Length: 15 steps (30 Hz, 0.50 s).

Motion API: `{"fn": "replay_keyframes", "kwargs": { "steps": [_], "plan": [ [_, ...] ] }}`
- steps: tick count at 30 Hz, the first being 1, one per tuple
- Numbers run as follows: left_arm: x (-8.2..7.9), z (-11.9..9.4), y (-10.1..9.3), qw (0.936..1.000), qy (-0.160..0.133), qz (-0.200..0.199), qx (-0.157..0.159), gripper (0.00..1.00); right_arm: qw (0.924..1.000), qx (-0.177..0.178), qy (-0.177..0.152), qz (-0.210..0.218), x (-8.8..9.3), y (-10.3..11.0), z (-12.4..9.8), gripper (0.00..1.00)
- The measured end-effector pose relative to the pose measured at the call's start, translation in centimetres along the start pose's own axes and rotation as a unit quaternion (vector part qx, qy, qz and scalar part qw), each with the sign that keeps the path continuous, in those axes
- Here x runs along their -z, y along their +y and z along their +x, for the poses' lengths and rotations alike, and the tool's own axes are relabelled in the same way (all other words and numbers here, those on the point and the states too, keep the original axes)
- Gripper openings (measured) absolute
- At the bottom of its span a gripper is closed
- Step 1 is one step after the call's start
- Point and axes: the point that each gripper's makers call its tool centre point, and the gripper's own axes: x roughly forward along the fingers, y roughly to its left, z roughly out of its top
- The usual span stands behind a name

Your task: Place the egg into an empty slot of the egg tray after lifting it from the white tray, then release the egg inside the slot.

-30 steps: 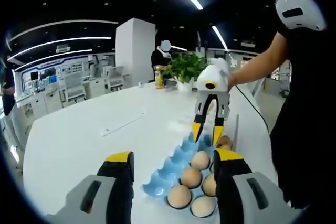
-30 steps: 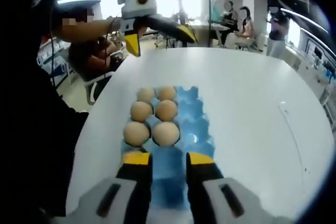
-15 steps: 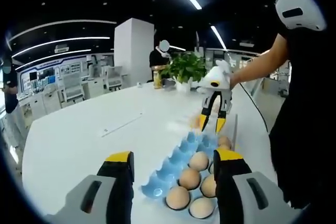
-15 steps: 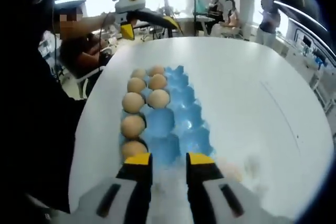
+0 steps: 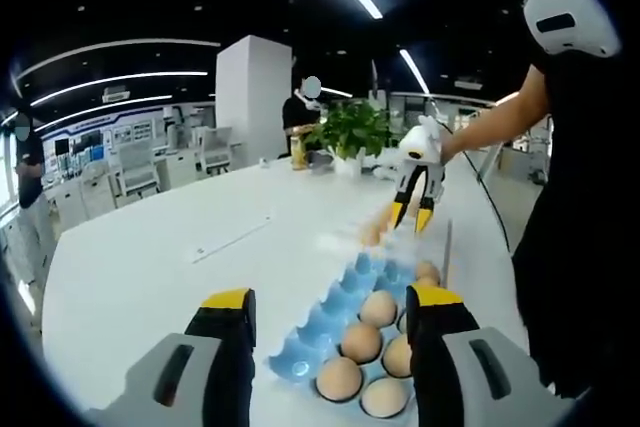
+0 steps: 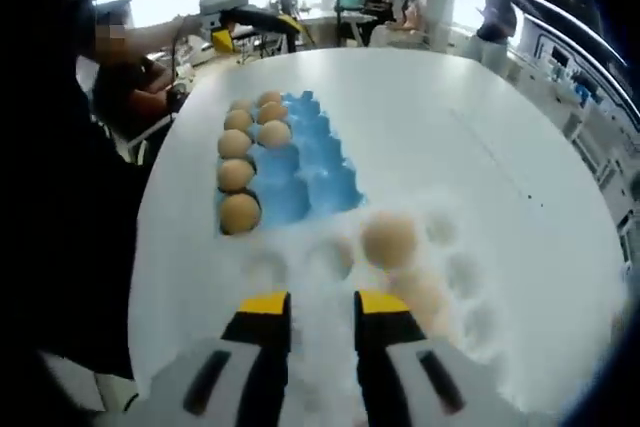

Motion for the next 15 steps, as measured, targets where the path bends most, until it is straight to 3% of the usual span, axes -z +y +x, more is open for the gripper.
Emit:
{"fn": "replay_keyframes", "kwargs": {
  "steps": [7, 15],
  "plan": [
    [-0.1, 0.0, 0.2, 1.0000, 0.001, 0.003, -0.001, 0.62, 0.9987, 0.031, 0.037, 0.018, 3.9, -1.5, -2.7, 0.25],
    [0.0, 0.2, 0.0, 1.0000, 0.003, 0.002, 0.002, 0.61, 0.9956, 0.055, 0.070, 0.030, 7.0, -2.5, -5.0, 0.25]
  ]
}}
